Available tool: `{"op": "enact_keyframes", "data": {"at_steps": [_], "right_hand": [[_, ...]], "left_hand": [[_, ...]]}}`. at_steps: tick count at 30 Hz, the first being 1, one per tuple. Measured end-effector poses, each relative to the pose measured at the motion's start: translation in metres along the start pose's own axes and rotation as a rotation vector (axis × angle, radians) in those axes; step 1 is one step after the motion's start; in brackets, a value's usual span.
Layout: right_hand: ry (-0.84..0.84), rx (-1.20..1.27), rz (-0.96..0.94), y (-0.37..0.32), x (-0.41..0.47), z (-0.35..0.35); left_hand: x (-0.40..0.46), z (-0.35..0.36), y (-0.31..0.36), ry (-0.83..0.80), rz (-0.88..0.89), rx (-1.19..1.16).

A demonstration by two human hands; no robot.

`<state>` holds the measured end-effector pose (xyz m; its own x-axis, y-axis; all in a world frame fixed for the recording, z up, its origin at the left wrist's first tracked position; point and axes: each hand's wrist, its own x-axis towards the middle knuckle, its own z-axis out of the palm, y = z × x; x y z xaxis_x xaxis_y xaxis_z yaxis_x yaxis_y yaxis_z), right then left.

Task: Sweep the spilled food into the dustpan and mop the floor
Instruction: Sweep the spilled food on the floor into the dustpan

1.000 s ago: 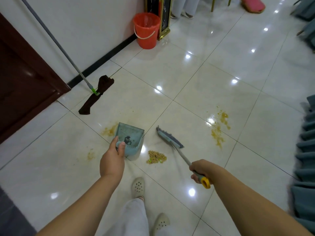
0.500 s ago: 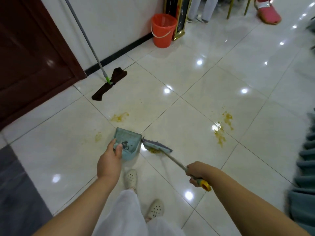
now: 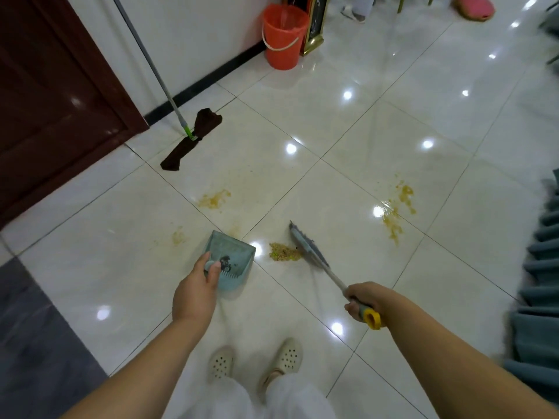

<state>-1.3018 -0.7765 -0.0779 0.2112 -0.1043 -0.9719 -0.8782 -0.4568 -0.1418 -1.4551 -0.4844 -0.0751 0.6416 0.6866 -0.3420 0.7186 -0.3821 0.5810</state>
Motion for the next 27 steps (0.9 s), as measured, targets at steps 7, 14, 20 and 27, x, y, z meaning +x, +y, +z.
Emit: {"op": "enact_keyframes", "data": {"at_steps": [7, 14, 20, 27], "right_hand": [[-0.132, 0.377, 0.029, -0.006, -0.019, 0.078], [-0.143, 0.443, 0.003, -0.008, -0.036, 0.089], [0.019, 0.199, -0.052, -0.017, -0.035, 0.087], [0.104, -0.004, -0.081, -0.025, -0.021, 0.098]], "left_hand": [[0.015, -0.025, -0.026, -0.147, 0.055, 0.003], [0.026, -0.046, -0.042, -0.248, 0.112, -0.002], [0.030, -0.047, -0.044, -0.304, 0.164, 0.019], [0.034, -0.030, -0.033, -0.334, 0.162, 0.022]]}}
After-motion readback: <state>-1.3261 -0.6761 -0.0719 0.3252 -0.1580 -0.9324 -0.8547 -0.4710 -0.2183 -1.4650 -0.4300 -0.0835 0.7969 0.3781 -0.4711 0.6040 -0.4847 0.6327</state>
